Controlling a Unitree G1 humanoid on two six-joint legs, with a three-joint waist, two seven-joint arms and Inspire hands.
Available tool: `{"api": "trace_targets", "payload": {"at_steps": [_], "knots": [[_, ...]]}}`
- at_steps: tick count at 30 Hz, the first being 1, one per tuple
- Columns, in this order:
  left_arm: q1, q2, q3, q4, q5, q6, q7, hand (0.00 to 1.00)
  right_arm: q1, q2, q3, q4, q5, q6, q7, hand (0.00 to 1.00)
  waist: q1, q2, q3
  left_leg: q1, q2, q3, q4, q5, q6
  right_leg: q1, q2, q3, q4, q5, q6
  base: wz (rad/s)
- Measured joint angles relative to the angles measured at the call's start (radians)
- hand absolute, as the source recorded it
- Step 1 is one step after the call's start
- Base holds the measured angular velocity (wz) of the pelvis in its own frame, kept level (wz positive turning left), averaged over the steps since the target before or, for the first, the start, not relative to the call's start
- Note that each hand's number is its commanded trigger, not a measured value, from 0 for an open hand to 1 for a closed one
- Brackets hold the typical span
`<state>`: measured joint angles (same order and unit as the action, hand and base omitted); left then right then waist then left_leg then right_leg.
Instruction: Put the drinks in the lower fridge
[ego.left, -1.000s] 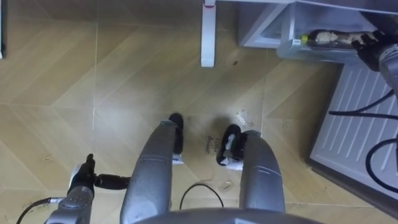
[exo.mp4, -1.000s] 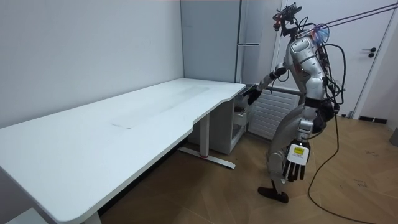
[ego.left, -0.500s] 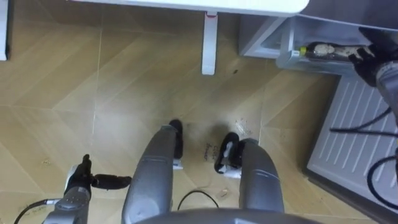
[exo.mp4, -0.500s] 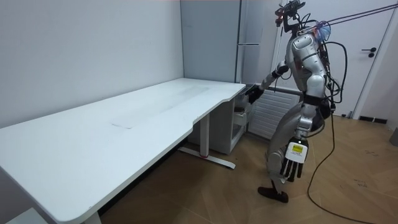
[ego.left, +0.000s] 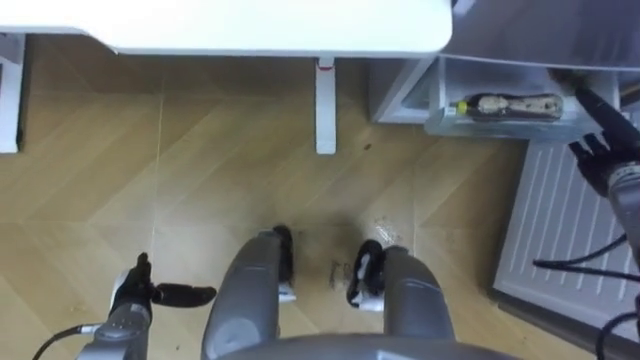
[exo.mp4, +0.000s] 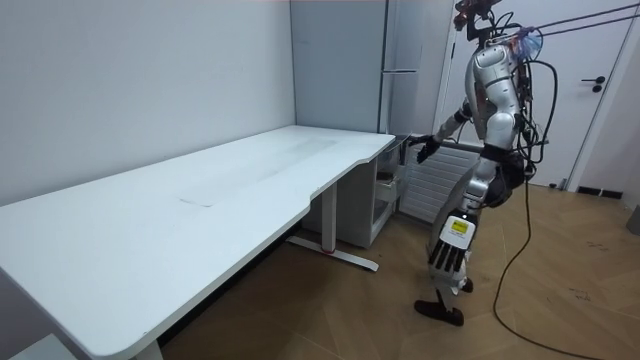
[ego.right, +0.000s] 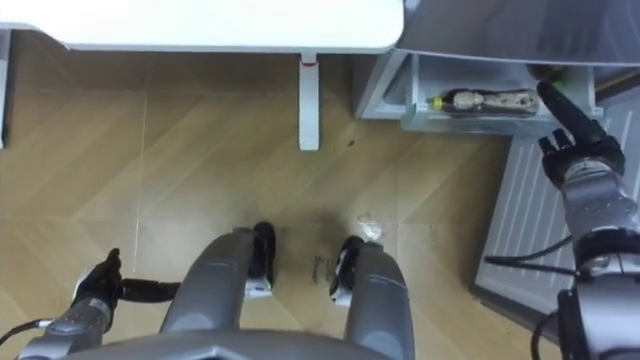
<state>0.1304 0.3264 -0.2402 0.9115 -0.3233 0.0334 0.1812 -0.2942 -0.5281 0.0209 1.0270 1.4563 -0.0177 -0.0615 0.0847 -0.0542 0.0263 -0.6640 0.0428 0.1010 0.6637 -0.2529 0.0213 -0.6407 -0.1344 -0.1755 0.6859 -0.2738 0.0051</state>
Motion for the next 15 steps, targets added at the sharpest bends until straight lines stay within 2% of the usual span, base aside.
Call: {"api": "trace_targets", "payload": {"at_steps": [3,6,8,10,13,15], "knots": [[0.006,0.000,-0.002,0.013,-0.027,0.000,-0.019,0.00,0.076,0.055,-0.005,-0.052,0.033,-0.010,0.010,0.00,-0.009,0.022,-0.0062,0.036,-0.002,0.007,-0.017,-0.001,-0.001,0.029,0.000,0.005,-0.010,0.000,0.001,-0.03],[0.009,-0.001,-0.001,0.010,-0.037,-0.006,-0.020,0.00,0.093,0.093,-0.005,-0.058,0.043,-0.017,0.011,0.00,-0.018,0.033,-0.0067,0.053,-0.001,0.010,-0.025,-0.001,-0.002,0.043,0.001,0.007,-0.014,0.000,0.001,-0.04],[0.009,-0.008,0.002,0.012,-0.036,-0.019,-0.020,0.00,0.121,0.136,-0.004,-0.055,0.044,-0.035,0.023,0.00,-0.022,0.040,-0.0080,0.090,-0.001,0.010,-0.052,0.003,-0.006,0.079,0.004,0.005,-0.042,0.003,0.001,0.00],[0.007,-0.017,0.003,0.022,-0.036,-0.031,-0.026,0.00,0.136,0.168,-0.004,-0.030,0.044,-0.038,0.041,0.00,-0.026,0.045,-0.0078,0.120,-0.001,0.009,-0.068,0.004,-0.006,0.112,0.007,0.003,-0.061,0.006,0.003,0.00],[-0.007,-0.041,0.005,0.054,-0.036,-0.047,-0.044,0.00,0.156,0.182,-0.003,0.003,0.061,-0.037,0.061,0.00,-0.026,0.058,-0.0108,0.143,-0.002,0.011,-0.084,0.005,-0.005,0.139,0.010,0.004,-0.085,0.012,0.008,0.00],[-0.010,-0.043,0.006,0.062,-0.035,-0.048,-0.047,0.00,0.156,0.183,-0.003,0.031,0.070,-0.037,0.080,0.00,-0.026,0.062,-0.0092,0.153,-0.002,0.012,-0.092,0.006,-0.004,0.151,0.010,0.002,-0.096,0.014,0.009,0.00]]}}
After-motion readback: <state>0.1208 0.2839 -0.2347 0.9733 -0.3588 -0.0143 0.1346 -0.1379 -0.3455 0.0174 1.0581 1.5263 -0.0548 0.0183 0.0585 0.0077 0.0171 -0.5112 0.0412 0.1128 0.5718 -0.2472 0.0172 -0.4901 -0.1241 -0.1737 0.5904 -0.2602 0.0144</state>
